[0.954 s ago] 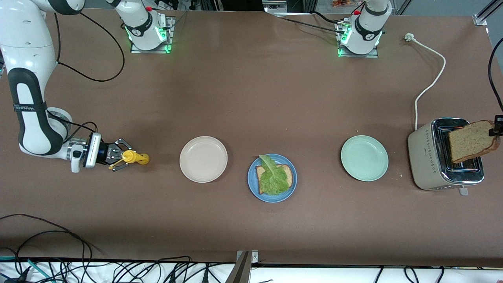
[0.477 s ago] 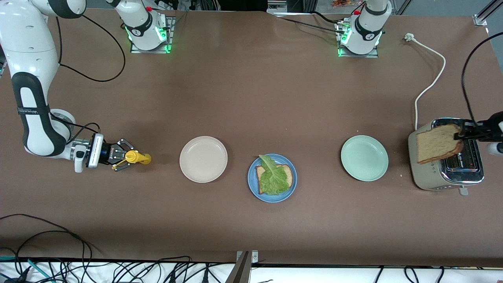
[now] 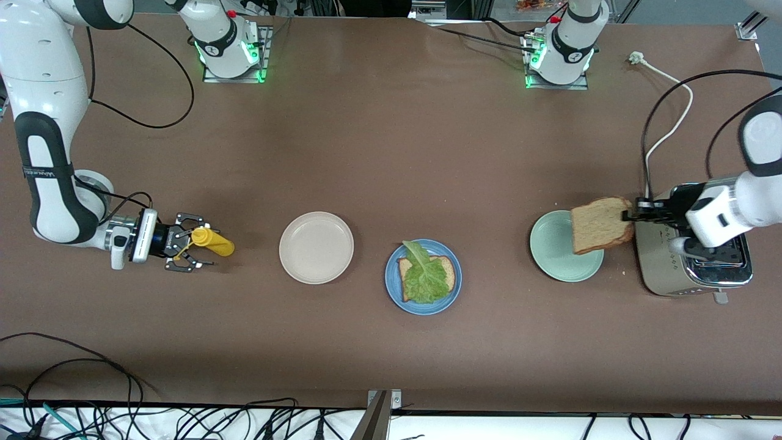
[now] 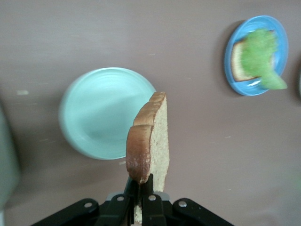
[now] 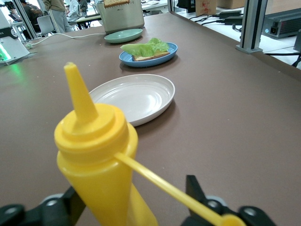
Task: Make sandwich in blue plate with both arms
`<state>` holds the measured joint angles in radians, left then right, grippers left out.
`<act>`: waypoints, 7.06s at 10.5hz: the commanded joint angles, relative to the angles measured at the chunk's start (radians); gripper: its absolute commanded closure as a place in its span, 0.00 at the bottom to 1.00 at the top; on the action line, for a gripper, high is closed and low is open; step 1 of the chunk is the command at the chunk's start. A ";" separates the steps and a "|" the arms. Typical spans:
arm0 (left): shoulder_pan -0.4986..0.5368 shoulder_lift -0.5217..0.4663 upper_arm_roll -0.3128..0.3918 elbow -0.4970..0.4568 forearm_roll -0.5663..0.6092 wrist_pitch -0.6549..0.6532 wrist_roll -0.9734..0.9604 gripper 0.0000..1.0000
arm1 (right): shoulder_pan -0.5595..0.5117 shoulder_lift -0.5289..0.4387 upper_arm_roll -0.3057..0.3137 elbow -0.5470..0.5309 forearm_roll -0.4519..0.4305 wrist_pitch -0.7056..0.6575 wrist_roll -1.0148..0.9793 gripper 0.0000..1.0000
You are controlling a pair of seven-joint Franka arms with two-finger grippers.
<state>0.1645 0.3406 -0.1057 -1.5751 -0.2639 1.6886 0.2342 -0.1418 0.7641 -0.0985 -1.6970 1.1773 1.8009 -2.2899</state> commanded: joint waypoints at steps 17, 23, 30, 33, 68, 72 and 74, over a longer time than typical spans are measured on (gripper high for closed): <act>-0.402 0.409 0.011 0.066 -0.876 0.502 0.005 1.00 | 0.001 -0.446 0.109 0.166 -0.908 -0.057 1.388 0.00; -0.367 0.482 0.017 0.072 -0.877 0.502 0.188 0.34 | 0.002 -0.497 0.310 0.249 -1.199 -0.169 2.011 0.00; -0.306 0.483 0.018 0.037 -0.877 0.491 0.409 0.00 | 0.007 -0.512 0.329 0.250 -1.272 -0.170 2.193 0.00; -0.290 0.428 0.023 0.000 -0.867 0.467 0.392 0.00 | 0.007 -0.523 0.329 0.279 -1.262 -0.170 2.198 0.00; -0.201 -0.302 0.107 0.078 0.302 -0.322 -0.314 0.00 | 0.019 -0.569 0.224 0.277 -1.239 -0.137 2.284 0.00; -0.197 -0.302 0.113 0.115 0.302 -0.320 -0.302 0.00 | 0.021 -0.577 0.227 0.263 -1.206 -0.118 2.340 0.00; -0.200 -0.301 0.109 0.115 0.310 -0.320 -0.306 0.00 | 0.019 -0.580 0.240 0.264 -1.208 -0.129 2.342 0.00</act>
<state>-0.0314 0.0236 0.0078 -1.4948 0.0250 1.3910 -0.0701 -0.1227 0.2049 0.1271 -1.4110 -0.0433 1.6690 0.0314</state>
